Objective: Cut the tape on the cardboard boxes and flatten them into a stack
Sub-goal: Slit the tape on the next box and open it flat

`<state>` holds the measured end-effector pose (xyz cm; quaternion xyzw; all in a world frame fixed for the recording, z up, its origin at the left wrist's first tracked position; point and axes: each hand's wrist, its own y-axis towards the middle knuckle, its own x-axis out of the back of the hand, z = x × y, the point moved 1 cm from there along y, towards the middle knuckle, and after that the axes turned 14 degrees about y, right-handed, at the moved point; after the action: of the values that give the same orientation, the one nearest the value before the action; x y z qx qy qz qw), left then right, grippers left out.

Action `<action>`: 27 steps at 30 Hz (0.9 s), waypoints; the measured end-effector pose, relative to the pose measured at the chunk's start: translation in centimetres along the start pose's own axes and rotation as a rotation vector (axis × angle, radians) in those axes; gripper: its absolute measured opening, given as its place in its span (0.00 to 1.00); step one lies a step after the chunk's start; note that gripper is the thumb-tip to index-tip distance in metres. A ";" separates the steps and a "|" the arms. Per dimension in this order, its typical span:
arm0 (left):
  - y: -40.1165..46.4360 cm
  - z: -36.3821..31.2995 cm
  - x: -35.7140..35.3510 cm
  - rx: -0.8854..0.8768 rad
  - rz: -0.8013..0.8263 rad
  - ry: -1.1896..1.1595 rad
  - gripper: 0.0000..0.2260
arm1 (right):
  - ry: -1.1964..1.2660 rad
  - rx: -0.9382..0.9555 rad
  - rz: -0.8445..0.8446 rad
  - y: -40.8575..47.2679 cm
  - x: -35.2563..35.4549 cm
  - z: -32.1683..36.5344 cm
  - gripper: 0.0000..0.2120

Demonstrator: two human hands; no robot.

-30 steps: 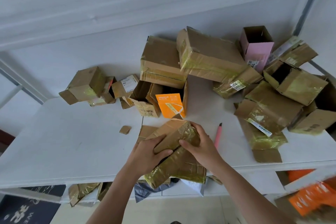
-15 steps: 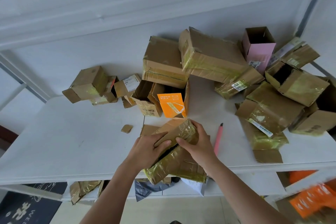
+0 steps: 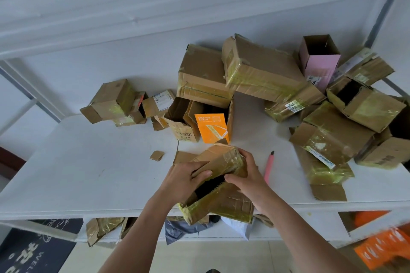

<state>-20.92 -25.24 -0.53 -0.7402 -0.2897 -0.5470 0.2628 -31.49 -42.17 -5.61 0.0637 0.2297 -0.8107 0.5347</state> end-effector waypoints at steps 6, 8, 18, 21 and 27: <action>0.8 1.5 0.5 0.025 0.036 -0.044 0.14 | 0.008 -0.056 0.202 -1.3 1.6 0.4 0.41; 0.9 1.7 0.7 0.026 0.035 -0.065 0.14 | -0.041 -0.056 0.244 -1.6 2.4 0.4 0.44; 0.9 1.9 1.2 0.095 0.079 -0.202 0.19 | -0.329 0.122 0.078 -0.4 2.8 0.1 0.41; 0.7 1.7 1.2 0.125 0.064 -0.229 0.28 | -0.237 0.152 0.028 -0.3 2.4 0.6 0.28; -0.5 0.0 1.5 -0.078 -0.120 0.395 0.43 | -0.223 0.233 -0.100 0.4 1.4 1.0 0.18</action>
<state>-20.95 -24.71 0.91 -0.6097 -0.2547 -0.7068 0.2527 -31.59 -43.91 -5.29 0.0236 0.0765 -0.8594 0.5050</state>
